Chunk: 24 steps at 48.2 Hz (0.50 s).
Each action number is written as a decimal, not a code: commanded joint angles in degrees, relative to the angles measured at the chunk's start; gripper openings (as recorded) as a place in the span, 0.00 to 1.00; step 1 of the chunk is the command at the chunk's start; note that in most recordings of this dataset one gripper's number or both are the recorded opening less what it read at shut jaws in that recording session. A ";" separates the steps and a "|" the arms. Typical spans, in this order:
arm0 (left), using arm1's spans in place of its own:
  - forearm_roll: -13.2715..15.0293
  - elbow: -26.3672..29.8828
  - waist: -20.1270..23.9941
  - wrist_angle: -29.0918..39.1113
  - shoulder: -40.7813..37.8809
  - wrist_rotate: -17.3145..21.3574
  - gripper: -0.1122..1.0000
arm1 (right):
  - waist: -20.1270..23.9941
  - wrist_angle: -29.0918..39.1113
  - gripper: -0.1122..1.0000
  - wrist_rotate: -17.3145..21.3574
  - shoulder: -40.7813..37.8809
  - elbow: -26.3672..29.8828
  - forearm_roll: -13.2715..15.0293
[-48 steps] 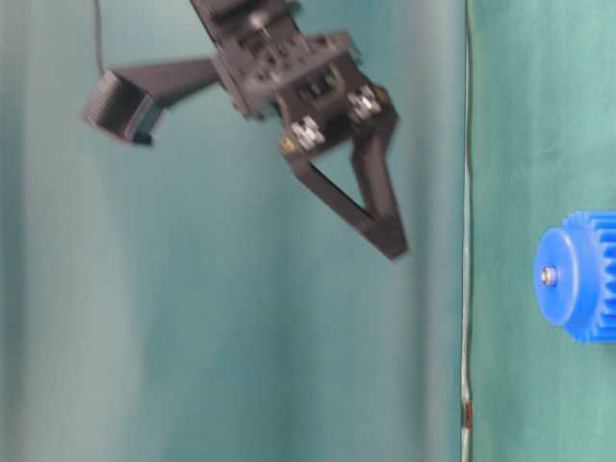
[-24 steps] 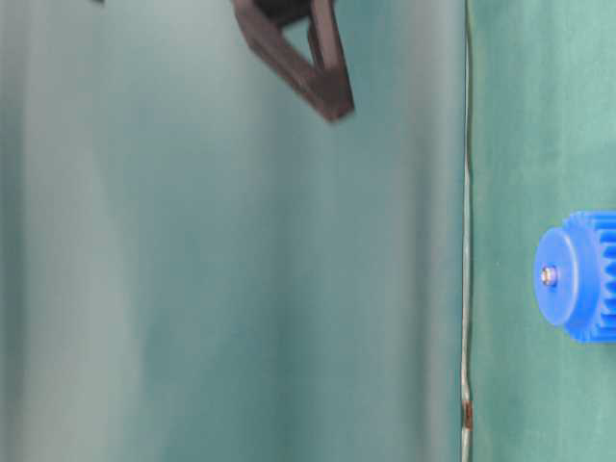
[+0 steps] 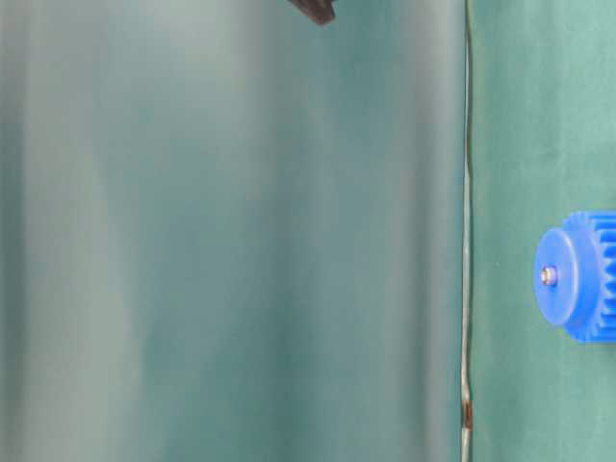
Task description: Insert the shaft placed at a random location into the center hole of the medium gear at another random location.
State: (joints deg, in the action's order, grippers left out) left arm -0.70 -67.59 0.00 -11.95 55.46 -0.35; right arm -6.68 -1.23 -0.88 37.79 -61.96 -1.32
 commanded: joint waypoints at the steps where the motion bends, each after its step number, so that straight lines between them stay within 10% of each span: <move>1: -0.09 1.32 0.00 -0.26 -0.26 0.00 0.10 | 0.18 0.00 0.81 -0.18 0.44 0.44 -0.09; 24: -0.09 1.32 0.00 -0.26 -0.26 0.00 0.10 | 0.09 -0.09 0.81 -0.18 0.09 0.35 -0.09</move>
State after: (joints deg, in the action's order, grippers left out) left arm -0.62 -67.59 0.00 -11.87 55.46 -0.35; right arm -6.59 -1.14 -0.88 37.79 -62.31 -1.32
